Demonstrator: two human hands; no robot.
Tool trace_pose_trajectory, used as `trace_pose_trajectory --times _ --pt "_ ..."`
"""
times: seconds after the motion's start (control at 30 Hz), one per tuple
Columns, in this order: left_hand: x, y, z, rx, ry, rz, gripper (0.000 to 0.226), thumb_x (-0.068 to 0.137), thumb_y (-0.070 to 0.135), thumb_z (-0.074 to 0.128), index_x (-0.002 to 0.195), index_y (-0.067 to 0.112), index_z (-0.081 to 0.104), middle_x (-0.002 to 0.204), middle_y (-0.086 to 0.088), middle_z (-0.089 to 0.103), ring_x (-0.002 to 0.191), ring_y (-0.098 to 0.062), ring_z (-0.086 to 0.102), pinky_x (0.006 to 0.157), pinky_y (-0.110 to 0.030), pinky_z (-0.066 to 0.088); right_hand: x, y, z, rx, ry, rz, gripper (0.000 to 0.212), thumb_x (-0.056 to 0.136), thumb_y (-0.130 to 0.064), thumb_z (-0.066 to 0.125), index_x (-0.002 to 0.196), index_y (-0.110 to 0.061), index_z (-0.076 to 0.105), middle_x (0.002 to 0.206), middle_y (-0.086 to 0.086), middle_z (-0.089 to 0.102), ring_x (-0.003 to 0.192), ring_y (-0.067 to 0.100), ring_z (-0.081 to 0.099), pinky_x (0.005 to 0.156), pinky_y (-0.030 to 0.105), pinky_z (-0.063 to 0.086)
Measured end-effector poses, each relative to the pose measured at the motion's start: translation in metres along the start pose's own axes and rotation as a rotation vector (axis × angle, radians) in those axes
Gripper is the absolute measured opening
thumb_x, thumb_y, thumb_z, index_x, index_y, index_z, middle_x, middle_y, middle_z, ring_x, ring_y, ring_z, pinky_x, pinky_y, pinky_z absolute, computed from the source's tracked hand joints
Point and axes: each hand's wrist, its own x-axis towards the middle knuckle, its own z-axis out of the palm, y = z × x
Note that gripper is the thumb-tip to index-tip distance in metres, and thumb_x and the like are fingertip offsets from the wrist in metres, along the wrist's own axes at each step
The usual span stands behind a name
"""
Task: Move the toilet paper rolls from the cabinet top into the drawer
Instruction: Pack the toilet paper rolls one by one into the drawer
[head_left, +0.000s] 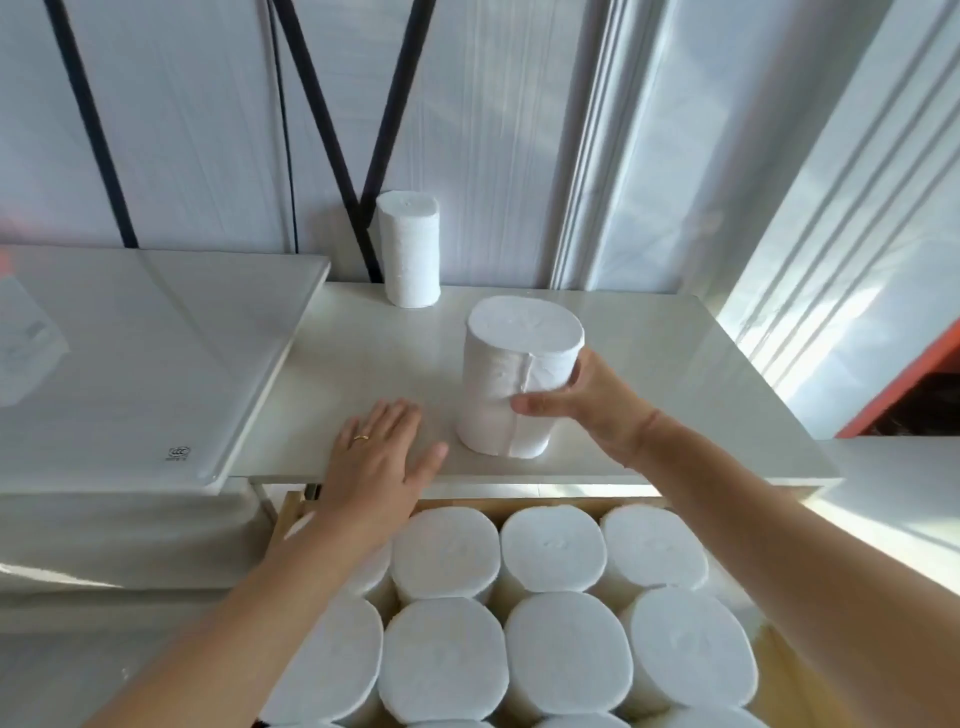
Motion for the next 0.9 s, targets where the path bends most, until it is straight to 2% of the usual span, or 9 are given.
trace_pose_trajectory --times 0.1,0.17,0.27,0.33,0.47,0.6,0.7,0.83,0.9 --pt "-0.01 0.053 0.002 -0.181 -0.011 0.098 0.06 0.095 0.048 0.034 0.145 0.016 0.026 0.156 -0.003 0.022 0.145 -0.015 0.009 0.117 -0.034 0.003 -0.074 -0.001 -0.048 0.016 -0.033 0.036 0.065 0.061 -0.02 0.088 0.122 -0.021 0.063 0.12 0.009 0.069 0.115 0.026 0.064 0.095 0.034 0.052" --pt "-0.021 0.095 0.004 -0.341 -0.024 0.168 0.06 0.094 0.046 0.039 0.146 0.02 0.024 0.156 0.002 0.021 0.143 -0.007 0.007 0.116 -0.028 0.002 -0.122 -0.002 -0.082 0.026 -0.056 0.068 0.073 0.061 -0.027 0.089 0.127 -0.019 0.059 0.124 0.013 0.066 0.118 0.029 0.062 0.095 0.035 0.052" --pt "-0.038 0.152 0.009 -0.539 -0.109 0.248 0.066 0.087 0.059 0.034 0.146 0.033 0.019 0.15 0.016 0.021 0.131 0.015 -0.003 0.108 -0.012 -0.004 -0.185 -0.002 -0.122 -0.003 -0.08 0.144 0.08 0.064 -0.024 0.088 0.134 -0.017 0.051 0.128 0.015 0.063 0.121 0.032 0.059 0.094 0.035 0.053" --pt "-0.049 0.185 0.015 -0.603 -0.189 0.319 0.073 0.082 0.071 0.027 0.146 0.04 0.013 0.15 0.02 0.017 0.131 0.02 -0.007 0.107 -0.01 -0.006 -0.218 0.002 -0.136 -0.044 -0.074 0.206 0.076 0.065 -0.017 0.086 0.133 -0.02 0.052 0.126 0.011 0.064 0.119 0.029 0.06 0.091 0.033 0.053" --pt "-0.068 0.239 0.038 -0.659 -0.331 0.373 0.082 0.077 0.081 0.024 0.147 0.042 0.004 0.155 0.014 0.019 0.141 0.001 0.004 0.116 -0.027 0.006 -0.252 0.016 -0.137 -0.077 0.033 0.273 0.072 0.066 -0.003 0.079 0.128 -0.028 0.054 0.121 0.003 0.067 0.115 0.021 0.063 0.089 0.029 0.054" --pt "-0.077 0.264 0.057 -0.893 -0.409 0.245 0.078 0.081 0.069 0.038 0.145 0.044 0.002 0.154 0.005 0.026 0.138 -0.011 0.027 0.11 -0.027 0.025 -0.264 0.033 -0.121 0.115 0.111 0.314 0.075 0.07 0.002 0.076 0.133 -0.028 0.047 0.122 0.005 0.066 0.113 0.021 0.064 0.084 0.028 0.056" --pt "-0.082 0.269 0.07 -0.889 -0.408 0.196 0.071 0.087 0.059 0.044 0.143 0.048 0.003 0.146 -0.012 0.038 0.131 -0.023 0.039 0.11 -0.037 0.032 -0.269 0.043 -0.113 0.298 0.13 0.358 0.076 0.069 -0.009 0.083 0.133 -0.029 0.045 0.119 0.007 0.067 0.11 0.023 0.066 0.081 0.031 0.057" --pt "-0.09 0.272 0.086 -0.768 -0.41 0.163 0.077 0.087 0.054 0.052 0.146 0.041 0.003 0.155 0.006 0.022 0.134 -0.014 0.035 0.111 -0.032 0.027 -0.267 0.057 -0.102 0.465 0.254 0.332 0.049 0.083 -0.016 0.068 0.13 -0.019 0.055 0.119 0.015 0.068 0.109 0.031 0.066 0.085 0.04 0.056" --pt "-0.087 0.269 0.091 -0.558 -0.333 0.236 0.077 0.088 0.052 0.051 0.148 0.032 0.007 0.155 0.005 0.023 0.137 -0.013 0.026 0.117 -0.036 0.011 -0.264 0.066 -0.098 0.516 0.382 0.374 0.048 0.087 -0.009 0.063 0.133 -0.007 0.052 0.12 0.023 0.064 0.109 0.036 0.063 0.094 0.046 0.051"
